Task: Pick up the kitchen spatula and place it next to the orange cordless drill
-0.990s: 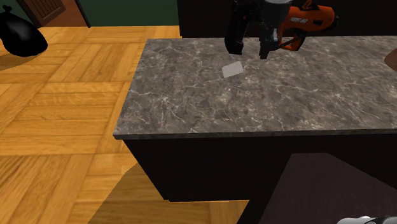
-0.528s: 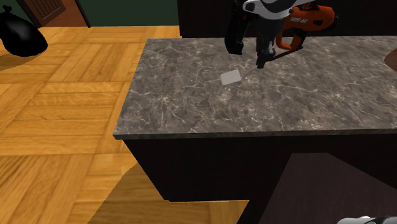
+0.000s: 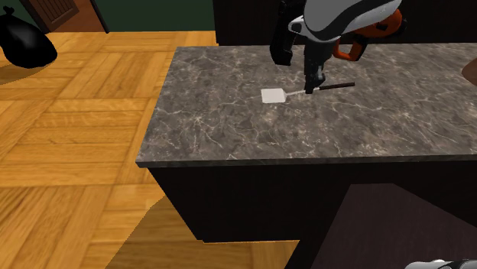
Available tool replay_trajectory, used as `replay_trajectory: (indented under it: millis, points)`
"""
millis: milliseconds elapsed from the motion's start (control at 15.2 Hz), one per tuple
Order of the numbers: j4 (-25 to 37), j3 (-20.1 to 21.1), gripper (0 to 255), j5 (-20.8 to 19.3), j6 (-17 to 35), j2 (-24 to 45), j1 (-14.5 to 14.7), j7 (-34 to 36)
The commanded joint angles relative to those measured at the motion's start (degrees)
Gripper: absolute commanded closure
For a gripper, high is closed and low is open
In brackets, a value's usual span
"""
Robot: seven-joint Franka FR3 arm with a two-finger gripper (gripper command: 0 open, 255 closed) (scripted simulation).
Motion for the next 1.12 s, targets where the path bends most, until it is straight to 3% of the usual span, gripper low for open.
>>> replay_trajectory:
  millis: [0, 462, 528, 858, 1056]
  points:
    - [-0.13, 0.00, 255, 0.17, 0.84, 0.68, -0.08, -0.15]
    - [-0.12, 0.01, 255, 0.17, 0.82, 0.68, -0.08, -0.15]
    - [-0.12, 0.01, 0, 0.17, 0.82, 0.68, -0.08, -0.15]
    - [-0.12, 0.01, 0, 0.17, 0.82, 0.68, -0.08, -0.15]
    - [2.70, 0.02, 0, -0.39, -4.57, -1.94, 0.23, 0.26]
